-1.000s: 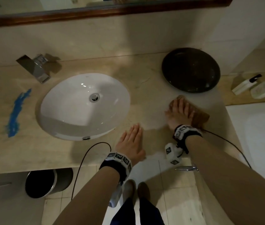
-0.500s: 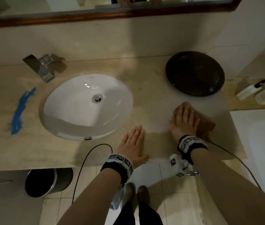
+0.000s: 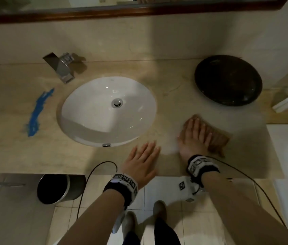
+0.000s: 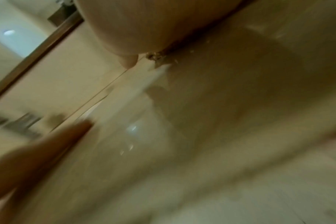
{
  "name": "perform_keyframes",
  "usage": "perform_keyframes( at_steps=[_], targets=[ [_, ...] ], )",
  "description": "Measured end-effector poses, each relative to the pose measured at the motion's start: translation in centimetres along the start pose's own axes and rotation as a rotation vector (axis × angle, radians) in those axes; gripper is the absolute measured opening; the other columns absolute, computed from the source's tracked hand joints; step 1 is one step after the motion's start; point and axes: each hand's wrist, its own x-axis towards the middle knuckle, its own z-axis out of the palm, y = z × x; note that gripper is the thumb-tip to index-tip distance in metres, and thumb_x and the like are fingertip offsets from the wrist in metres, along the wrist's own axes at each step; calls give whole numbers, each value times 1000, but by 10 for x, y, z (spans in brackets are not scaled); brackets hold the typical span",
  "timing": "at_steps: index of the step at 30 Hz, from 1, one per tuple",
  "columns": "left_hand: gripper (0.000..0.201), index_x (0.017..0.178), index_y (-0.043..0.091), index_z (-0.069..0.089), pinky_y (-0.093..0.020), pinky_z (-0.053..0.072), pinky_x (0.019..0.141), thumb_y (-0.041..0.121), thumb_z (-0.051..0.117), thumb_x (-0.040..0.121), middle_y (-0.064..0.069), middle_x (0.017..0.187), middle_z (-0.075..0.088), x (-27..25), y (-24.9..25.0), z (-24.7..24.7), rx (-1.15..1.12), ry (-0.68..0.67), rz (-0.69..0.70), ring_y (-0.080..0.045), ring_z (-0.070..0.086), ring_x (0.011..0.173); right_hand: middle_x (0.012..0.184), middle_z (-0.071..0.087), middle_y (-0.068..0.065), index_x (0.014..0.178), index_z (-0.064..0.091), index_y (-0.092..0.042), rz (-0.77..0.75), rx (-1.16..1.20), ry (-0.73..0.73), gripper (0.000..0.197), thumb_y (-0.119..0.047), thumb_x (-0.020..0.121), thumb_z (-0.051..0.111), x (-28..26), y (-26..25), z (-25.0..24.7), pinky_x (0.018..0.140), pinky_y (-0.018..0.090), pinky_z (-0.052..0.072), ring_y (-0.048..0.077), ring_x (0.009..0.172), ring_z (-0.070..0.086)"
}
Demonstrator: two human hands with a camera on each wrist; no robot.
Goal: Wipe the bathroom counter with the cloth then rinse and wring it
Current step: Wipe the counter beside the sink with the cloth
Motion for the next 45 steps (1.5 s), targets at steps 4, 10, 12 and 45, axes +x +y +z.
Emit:
perform_keyframes(
  at_steps=[4,10,12,45],
  targets=[
    [71,152,30,-11,-42,-8,117,59,18,94,4,159,-18,-21,-20,9,23,0,6,-19,-16,146,159,-17,2,152,-10,-20,-522,-203,-126,74,-62,91,-4,-47,-56,32,117,54,-4,26,148,-8],
    [73,147,33,-25,-42,-10,118,60,18,94,8,155,-30,-30,-32,4,6,-37,49,-15,-22,144,160,-18,-4,152,-11,-27,-91,-9,-76,61,-46,100,14,-1,-8,-3,118,48,-9,19,147,-15],
    [74,147,33,-25,-41,-11,118,60,19,94,9,155,-31,-30,-31,7,-21,-29,55,-15,-24,143,160,-18,-1,152,-10,-23,8,8,-38,65,-51,98,10,-6,-25,4,117,51,-8,23,147,-14],
    [76,152,19,-8,-43,-3,120,50,31,95,2,160,-12,-87,-101,17,36,-101,216,-16,-12,147,157,-21,-3,153,-1,-25,-454,-133,-84,55,-38,102,16,-96,-122,60,118,43,-3,21,147,-14]
  ],
)
